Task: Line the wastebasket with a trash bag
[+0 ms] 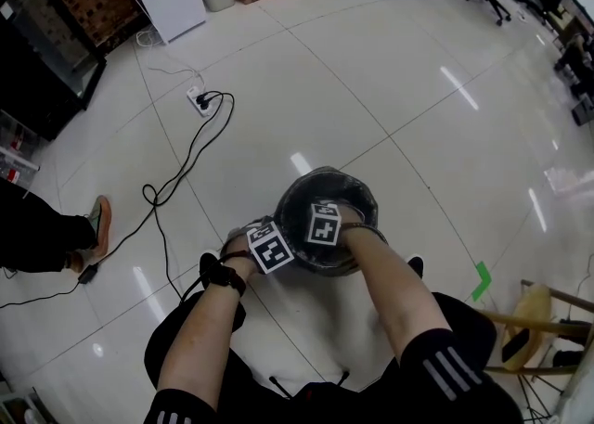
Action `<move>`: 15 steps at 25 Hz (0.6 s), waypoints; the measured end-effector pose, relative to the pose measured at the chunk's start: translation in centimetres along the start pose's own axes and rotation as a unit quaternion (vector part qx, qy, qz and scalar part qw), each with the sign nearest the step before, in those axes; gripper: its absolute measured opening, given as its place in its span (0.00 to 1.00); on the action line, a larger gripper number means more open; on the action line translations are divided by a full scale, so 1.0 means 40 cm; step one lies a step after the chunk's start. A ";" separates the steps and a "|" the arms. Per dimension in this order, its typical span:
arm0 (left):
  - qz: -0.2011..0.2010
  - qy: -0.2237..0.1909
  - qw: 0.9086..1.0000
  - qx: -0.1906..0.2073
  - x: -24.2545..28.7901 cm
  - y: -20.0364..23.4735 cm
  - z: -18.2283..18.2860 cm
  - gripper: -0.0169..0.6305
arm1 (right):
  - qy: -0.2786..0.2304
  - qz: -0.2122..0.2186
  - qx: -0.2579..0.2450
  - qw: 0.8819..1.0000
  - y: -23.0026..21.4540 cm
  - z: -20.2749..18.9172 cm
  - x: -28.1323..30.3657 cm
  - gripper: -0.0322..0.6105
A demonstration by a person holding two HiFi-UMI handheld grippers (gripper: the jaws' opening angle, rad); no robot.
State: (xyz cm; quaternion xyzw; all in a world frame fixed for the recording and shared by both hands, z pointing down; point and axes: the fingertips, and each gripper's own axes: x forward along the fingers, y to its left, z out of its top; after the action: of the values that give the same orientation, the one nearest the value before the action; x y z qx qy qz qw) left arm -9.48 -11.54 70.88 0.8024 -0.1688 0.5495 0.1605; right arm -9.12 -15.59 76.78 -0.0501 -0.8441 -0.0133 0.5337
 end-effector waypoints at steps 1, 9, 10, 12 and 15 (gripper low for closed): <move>0.000 0.000 1.000 0.000 0.000 -0.003 -0.003 0.48 | -0.011 0.002 0.005 1.000 0.006 0.011 -0.019 0.56; 0.019 -0.020 0.999 -0.019 -0.026 0.018 -0.016 0.47 | -0.084 -0.031 0.050 0.995 0.000 0.087 -0.284 0.55; 0.023 -0.022 0.999 -0.020 -0.032 0.019 -0.015 0.47 | -0.085 -0.037 0.052 0.994 0.003 0.090 -0.315 0.55; 0.024 -0.023 0.999 -0.017 -0.037 0.013 -0.012 0.47 | -0.072 -0.037 0.056 0.995 0.019 0.082 -0.356 0.54; 0.018 -0.014 1.000 -0.008 -0.027 -0.011 -0.019 0.47 | -0.028 -0.031 0.056 0.998 0.046 0.026 -0.350 0.54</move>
State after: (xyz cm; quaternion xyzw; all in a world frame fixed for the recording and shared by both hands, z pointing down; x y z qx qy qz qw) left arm -10.25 -10.70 70.10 0.8057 -0.1895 0.5395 0.1543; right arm -3.91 -14.67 63.63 0.0053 -0.8595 0.0191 0.5107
